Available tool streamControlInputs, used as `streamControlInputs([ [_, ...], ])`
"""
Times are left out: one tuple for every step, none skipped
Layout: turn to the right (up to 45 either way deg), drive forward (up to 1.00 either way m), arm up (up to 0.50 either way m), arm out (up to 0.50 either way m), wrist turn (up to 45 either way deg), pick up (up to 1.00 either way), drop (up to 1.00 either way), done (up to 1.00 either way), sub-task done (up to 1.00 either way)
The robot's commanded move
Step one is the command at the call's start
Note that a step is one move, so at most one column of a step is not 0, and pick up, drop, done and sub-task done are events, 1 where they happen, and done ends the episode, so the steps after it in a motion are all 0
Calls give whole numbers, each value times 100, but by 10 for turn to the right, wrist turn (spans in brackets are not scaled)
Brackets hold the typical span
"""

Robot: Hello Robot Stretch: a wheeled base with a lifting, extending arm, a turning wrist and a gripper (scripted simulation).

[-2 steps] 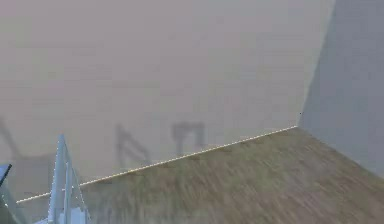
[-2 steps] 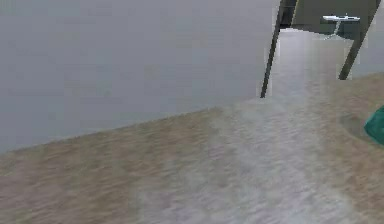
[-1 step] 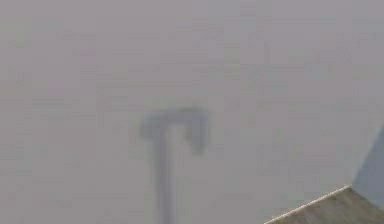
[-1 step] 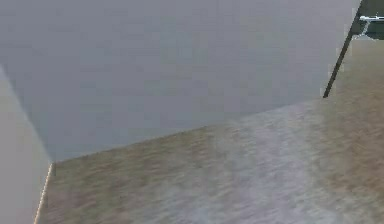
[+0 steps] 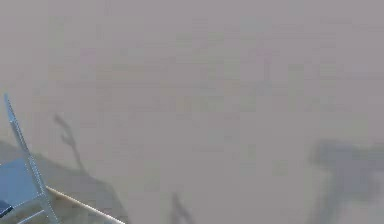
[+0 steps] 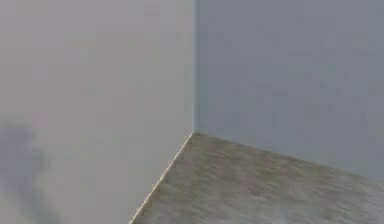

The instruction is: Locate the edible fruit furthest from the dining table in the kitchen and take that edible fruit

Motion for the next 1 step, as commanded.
streamControlInputs([
  [-450, 0, 0, 0, 0, 0, 0, 0, 0],
])
